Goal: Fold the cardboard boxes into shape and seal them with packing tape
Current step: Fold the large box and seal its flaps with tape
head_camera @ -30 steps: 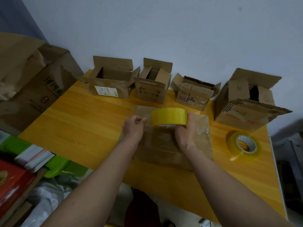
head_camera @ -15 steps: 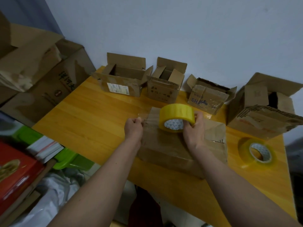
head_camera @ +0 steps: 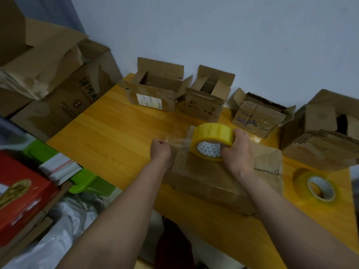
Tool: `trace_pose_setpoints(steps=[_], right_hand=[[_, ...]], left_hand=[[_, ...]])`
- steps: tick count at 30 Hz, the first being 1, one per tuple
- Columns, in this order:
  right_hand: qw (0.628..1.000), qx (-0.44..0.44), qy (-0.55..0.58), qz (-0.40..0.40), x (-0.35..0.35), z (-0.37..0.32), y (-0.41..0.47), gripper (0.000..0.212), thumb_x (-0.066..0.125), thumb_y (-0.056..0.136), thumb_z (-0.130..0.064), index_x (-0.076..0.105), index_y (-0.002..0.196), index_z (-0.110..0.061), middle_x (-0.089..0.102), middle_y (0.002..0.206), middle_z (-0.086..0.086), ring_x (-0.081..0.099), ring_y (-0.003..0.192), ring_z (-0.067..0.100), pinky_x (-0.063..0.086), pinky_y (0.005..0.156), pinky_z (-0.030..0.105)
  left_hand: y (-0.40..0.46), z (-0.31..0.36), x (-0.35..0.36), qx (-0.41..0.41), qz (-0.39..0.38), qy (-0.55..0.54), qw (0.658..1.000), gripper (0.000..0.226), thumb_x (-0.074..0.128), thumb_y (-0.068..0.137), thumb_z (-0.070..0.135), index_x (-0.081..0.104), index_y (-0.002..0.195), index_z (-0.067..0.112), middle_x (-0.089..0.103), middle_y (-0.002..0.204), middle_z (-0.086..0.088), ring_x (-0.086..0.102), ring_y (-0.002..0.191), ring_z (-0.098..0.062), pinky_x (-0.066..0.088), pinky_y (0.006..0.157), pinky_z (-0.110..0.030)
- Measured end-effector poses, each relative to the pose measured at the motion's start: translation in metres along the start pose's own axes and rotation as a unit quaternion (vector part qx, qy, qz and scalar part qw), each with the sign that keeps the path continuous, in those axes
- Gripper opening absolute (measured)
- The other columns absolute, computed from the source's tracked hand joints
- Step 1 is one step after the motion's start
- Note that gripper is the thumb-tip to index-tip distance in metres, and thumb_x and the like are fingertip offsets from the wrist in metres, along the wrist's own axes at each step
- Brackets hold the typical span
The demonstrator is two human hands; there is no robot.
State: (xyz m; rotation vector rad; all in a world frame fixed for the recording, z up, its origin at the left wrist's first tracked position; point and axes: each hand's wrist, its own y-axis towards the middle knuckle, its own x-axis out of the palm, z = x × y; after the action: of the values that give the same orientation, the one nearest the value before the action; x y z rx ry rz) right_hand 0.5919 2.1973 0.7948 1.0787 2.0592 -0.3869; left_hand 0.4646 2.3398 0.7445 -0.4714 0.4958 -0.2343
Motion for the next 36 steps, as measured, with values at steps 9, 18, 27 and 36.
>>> trace_pose_setpoints(steps=[9,18,27,36], right_hand=[[1.000,0.001,-0.013,-0.008,-0.006,-0.001,0.000,0.032,0.063,0.081,-0.006,0.051,0.110,-0.009,0.044,0.100,0.002,0.048,0.104,0.028,0.035,0.077,0.032],[0.991,0.079,0.112,0.004,0.003,0.008,0.001,0.025,0.067,0.083,-0.011,0.046,0.095,-0.020,0.052,0.090,-0.002,0.054,0.096,0.025,0.047,0.071,0.033],[0.985,0.073,0.151,-0.041,0.000,0.011,-0.006,0.024,0.054,0.088,0.000,0.044,0.103,-0.016,0.043,0.085,-0.008,0.045,0.092,0.019,0.036,0.072,0.030],[0.999,0.020,-0.029,0.029,-0.061,0.046,-0.005,0.037,0.060,0.075,0.006,0.045,0.097,-0.019,0.042,0.096,-0.001,0.043,0.095,0.021,0.038,0.076,0.036]], left_hand=[[-0.001,-0.020,0.008,0.046,-0.017,0.053,0.997,0.043,0.056,0.094,0.009,0.041,0.133,0.010,0.051,0.129,-0.012,0.053,0.112,-0.031,0.044,0.080,-0.034],[-0.033,-0.023,-0.003,0.413,-0.251,0.394,0.782,0.131,0.058,0.066,0.079,-0.026,0.147,0.021,-0.026,0.156,0.006,-0.024,0.141,-0.007,-0.006,0.120,-0.041],[-0.031,-0.022,0.002,0.429,-0.195,0.539,0.698,0.144,0.062,0.058,0.082,-0.026,0.146,0.010,-0.031,0.155,-0.004,-0.030,0.141,-0.017,-0.006,0.120,-0.040],[-0.031,-0.022,0.002,0.412,-0.196,0.511,0.729,0.149,0.063,0.052,0.084,-0.039,0.139,0.019,-0.033,0.154,0.005,-0.026,0.140,-0.008,-0.014,0.111,-0.028]])
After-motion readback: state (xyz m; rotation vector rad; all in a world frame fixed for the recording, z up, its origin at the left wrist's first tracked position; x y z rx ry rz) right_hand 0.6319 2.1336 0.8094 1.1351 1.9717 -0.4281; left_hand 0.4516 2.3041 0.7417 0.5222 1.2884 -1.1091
